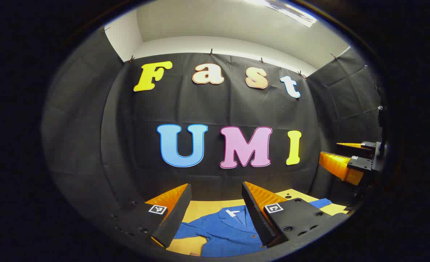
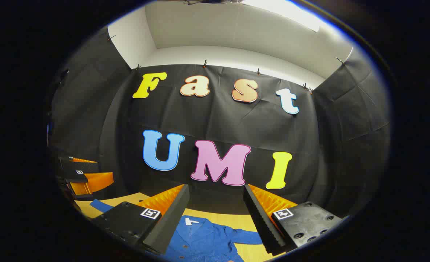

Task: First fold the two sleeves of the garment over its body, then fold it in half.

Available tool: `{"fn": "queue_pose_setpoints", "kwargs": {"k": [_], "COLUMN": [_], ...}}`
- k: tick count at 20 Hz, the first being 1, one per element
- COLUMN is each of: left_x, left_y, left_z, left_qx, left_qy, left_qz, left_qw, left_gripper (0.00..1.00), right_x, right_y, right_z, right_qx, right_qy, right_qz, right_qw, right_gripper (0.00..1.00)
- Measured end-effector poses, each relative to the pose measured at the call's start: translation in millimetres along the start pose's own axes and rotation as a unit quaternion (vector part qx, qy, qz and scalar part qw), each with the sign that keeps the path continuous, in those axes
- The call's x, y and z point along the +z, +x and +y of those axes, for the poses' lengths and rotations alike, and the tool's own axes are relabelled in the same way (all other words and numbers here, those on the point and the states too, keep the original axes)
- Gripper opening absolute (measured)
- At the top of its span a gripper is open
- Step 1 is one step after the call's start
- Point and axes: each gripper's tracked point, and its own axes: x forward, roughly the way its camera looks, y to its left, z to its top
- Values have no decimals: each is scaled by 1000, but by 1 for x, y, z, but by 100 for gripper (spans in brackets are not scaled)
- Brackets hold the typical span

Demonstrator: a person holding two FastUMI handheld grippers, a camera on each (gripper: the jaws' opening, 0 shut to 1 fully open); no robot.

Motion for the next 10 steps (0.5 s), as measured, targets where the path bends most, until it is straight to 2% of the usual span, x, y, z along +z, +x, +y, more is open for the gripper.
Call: {"fn": "queue_pose_setpoints", "kwargs": {"k": [1, 3, 4, 10], "left_x": [1, 2, 1, 7], "left_y": [2, 5, 6, 9], "left_z": [-2, -6, -7, -7], "left_qx": [-4, -12, -14, -19], "left_qy": [0, -1, -1, 8], "left_qz": [-1, -2, -2, -10], "left_qw": [1000, 1000, 1000, 1000], "left_gripper": [80, 80, 80, 80], "right_x": [-1, 0, 0, -3], "right_y": [-2, -3, -2, 4], "right_z": [3, 8, 11, 17], "right_qx": [4, 10, 13, 21], "right_qy": [-3, -11, -14, -9], "right_qz": [0, -3, -4, -2], "right_qw": [1000, 1000, 1000, 1000], "right_gripper": [92, 92, 96, 96]}}
